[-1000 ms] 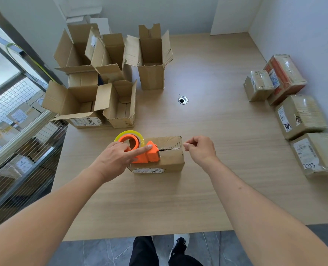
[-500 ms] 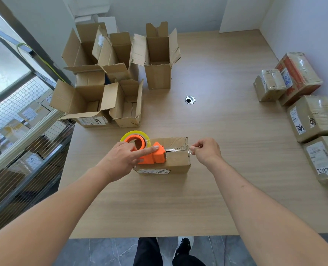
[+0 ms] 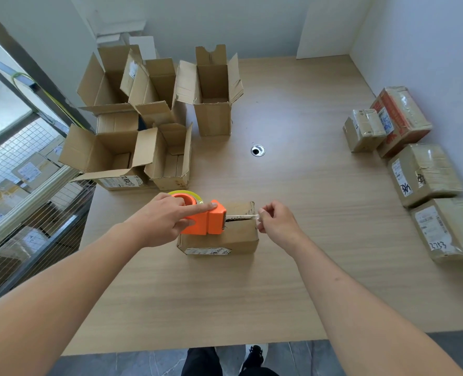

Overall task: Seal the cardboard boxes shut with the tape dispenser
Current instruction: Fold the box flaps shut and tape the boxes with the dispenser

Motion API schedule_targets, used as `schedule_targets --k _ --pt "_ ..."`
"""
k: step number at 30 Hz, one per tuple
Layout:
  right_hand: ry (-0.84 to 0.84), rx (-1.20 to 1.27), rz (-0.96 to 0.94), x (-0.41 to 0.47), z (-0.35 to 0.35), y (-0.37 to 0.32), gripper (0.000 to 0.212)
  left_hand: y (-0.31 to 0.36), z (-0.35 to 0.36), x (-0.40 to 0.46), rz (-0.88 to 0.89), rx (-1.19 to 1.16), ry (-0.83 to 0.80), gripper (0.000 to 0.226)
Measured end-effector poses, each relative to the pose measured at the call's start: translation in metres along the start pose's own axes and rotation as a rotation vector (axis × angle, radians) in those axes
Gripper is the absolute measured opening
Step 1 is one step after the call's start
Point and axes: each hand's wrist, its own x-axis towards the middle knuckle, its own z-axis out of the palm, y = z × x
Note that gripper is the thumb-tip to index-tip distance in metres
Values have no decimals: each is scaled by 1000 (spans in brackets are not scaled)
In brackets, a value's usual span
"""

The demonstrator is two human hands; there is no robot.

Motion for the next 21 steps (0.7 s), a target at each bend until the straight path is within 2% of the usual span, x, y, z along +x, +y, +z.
schedule_targets --k 4,9,12,15,19,21 --pt "-11 105 35 -5 4 1 13 5 -7 -1 12 29 -8 68" --pt "-16 91 40 -9 3 1 14 11 -14 -7 50 35 19 67" --pt "38 60 8 -11 1 -1 11 13 -16 -8 66 24 22 65" --pt "98 143 6 -14 2 -8 11 17 -20 -5 68 15 58 65" --pt "-18 435 81 -19 4 -16 11 21 -25 -3 47 -40 97 68" --pt "-86 473 103 -19 7 -14 9 20 -28 -5 38 -70 105 69"
